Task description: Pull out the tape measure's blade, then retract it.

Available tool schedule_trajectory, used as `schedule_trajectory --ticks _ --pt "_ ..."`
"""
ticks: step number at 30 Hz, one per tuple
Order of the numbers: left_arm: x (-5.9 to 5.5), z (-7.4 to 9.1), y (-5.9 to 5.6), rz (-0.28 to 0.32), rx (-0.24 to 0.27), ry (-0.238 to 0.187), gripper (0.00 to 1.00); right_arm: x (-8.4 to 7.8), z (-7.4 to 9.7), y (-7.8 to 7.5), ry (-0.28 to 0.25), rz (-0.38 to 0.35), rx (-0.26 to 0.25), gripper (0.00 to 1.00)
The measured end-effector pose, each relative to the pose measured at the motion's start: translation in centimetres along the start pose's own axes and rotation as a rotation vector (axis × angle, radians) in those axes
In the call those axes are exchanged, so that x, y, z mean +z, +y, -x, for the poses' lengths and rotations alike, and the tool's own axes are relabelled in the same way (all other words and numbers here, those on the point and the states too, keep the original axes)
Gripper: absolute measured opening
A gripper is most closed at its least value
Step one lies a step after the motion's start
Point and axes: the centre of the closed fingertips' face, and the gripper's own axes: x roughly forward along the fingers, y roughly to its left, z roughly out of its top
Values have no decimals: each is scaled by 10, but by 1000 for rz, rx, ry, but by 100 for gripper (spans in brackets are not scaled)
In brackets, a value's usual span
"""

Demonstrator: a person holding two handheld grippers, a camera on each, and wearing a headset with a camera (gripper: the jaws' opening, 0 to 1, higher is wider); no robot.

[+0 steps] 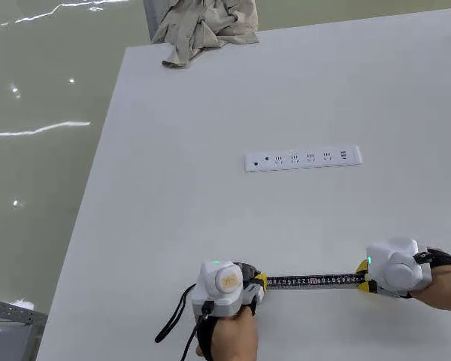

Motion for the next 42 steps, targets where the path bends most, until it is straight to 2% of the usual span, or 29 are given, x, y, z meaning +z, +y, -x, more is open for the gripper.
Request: schedule_trajectory --ticks 42 --pt "0 0 0 1 -6 4 63 35 -17 3 -49 6 21 14"
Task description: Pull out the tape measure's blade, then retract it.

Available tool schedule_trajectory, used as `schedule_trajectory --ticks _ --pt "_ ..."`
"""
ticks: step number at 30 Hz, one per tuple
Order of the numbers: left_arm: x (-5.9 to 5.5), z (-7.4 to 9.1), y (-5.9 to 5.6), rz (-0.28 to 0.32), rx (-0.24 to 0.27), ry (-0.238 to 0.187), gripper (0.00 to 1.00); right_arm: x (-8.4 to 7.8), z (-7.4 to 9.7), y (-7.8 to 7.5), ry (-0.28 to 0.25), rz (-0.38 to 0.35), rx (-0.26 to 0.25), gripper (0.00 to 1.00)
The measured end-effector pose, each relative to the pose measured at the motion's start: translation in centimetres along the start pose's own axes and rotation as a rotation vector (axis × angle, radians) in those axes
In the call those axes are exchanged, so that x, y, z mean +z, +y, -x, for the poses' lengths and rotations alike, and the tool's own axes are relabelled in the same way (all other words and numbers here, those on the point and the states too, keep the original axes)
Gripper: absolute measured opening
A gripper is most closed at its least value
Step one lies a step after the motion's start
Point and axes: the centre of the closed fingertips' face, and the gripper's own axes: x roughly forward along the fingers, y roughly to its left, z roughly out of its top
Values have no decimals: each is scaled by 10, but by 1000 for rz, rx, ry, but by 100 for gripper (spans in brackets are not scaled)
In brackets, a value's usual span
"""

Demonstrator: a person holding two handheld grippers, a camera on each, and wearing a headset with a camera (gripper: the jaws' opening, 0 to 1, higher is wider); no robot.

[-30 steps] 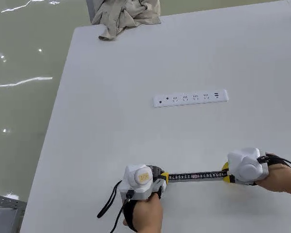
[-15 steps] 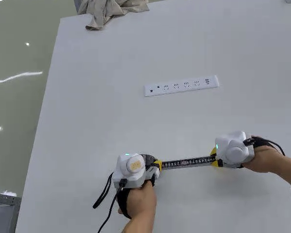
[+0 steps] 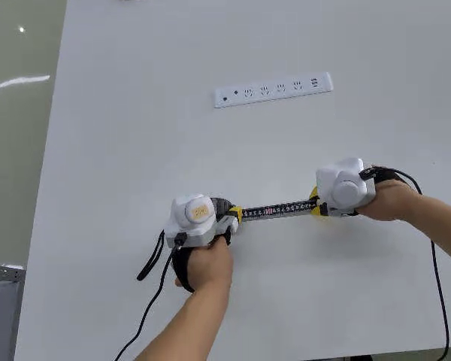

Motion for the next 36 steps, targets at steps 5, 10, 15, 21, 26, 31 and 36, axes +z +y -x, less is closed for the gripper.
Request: schedule_trajectory --ticks 5,10,15,21,26,31,36 --pt "0 0 0 1 0 1 63 4 -3 0 -3 0 3 14" --pt "0 0 0 0 0 2 63 7 -5 1 -5 2 7 14" --pt "0 0 0 1 0 3 63 11 -7 1 -8 4 9 14" --pt "0 1 0 1 0 4 63 14 -9 2 -6 9 12 14" --pt "0 1 -1 0 0 5 63 19 -10 2 -11 11 13 14" --pt "0 1 -1 0 1 6 63 23 -13 3 -16 14 14 14" --pt "1 0 0 -1 1 5 63 27 -15 3 -20 15 15 14"
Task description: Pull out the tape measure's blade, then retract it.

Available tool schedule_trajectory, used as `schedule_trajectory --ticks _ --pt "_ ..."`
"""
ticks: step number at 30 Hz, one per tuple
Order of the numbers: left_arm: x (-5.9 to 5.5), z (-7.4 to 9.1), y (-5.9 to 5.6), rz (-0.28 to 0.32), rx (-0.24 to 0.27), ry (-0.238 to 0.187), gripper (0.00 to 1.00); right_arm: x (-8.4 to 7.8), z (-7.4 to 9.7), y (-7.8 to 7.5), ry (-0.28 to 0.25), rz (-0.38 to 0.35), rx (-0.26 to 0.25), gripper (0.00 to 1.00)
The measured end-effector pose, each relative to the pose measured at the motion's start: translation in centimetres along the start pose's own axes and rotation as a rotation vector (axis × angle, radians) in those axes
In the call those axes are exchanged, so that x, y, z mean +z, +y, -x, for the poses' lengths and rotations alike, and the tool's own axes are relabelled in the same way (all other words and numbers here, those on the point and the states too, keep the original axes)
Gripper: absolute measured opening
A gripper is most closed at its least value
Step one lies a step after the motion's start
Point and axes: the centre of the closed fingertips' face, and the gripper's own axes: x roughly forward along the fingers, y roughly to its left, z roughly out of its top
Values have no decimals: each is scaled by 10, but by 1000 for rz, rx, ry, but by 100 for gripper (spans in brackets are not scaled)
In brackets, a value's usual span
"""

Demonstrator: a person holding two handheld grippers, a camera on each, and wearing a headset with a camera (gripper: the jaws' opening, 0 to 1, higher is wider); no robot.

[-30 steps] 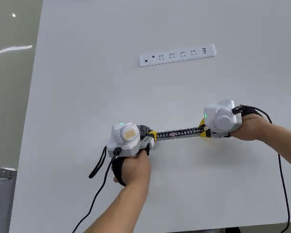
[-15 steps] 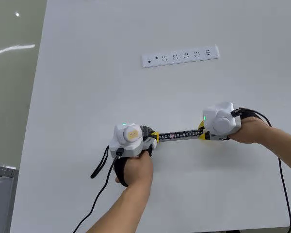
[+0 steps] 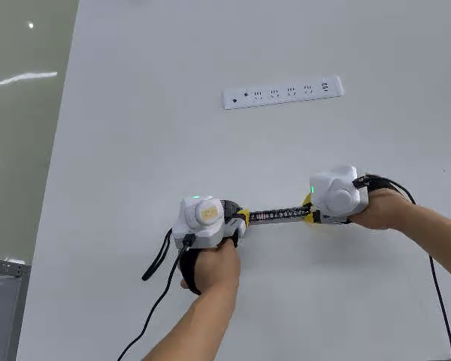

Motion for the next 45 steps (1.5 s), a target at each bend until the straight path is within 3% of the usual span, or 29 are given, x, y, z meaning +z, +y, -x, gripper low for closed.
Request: schedule_trajectory --ticks 45 --pt "-3 1 0 -4 -2 13 63 33 -17 5 -13 18 22 14"
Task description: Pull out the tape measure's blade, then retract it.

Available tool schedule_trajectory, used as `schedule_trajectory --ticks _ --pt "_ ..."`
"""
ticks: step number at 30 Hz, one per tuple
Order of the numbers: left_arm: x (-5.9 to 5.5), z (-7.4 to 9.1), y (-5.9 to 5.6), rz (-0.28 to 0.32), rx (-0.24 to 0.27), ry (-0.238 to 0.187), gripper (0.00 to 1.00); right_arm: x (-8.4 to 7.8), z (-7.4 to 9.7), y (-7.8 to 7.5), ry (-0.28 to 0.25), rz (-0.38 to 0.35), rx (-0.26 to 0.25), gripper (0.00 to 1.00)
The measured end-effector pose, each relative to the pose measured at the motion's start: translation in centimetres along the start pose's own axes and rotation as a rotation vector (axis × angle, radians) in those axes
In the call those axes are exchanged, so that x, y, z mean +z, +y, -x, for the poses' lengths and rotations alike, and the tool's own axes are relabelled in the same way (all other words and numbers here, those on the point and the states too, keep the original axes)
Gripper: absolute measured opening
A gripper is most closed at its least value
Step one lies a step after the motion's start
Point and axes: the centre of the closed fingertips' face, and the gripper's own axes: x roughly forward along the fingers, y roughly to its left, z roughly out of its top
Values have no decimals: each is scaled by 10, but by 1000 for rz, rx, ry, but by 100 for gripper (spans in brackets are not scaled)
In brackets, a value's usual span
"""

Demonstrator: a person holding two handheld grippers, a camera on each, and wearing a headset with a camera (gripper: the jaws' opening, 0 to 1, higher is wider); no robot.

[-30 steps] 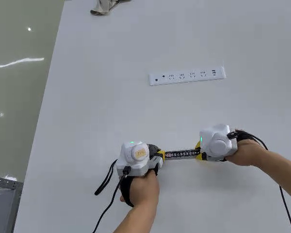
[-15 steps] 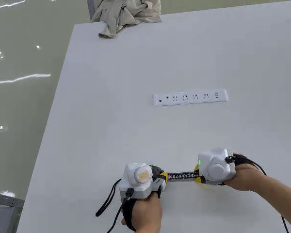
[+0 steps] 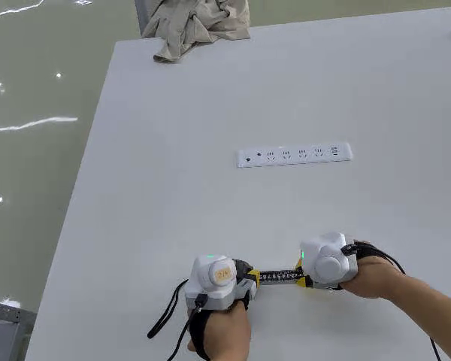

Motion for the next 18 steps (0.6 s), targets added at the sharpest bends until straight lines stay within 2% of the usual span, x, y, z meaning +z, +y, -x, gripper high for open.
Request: schedule_trajectory --ticks 18 --pt "0 0 0 -1 -2 3 63 9 -6 1 -4 4 4 14"
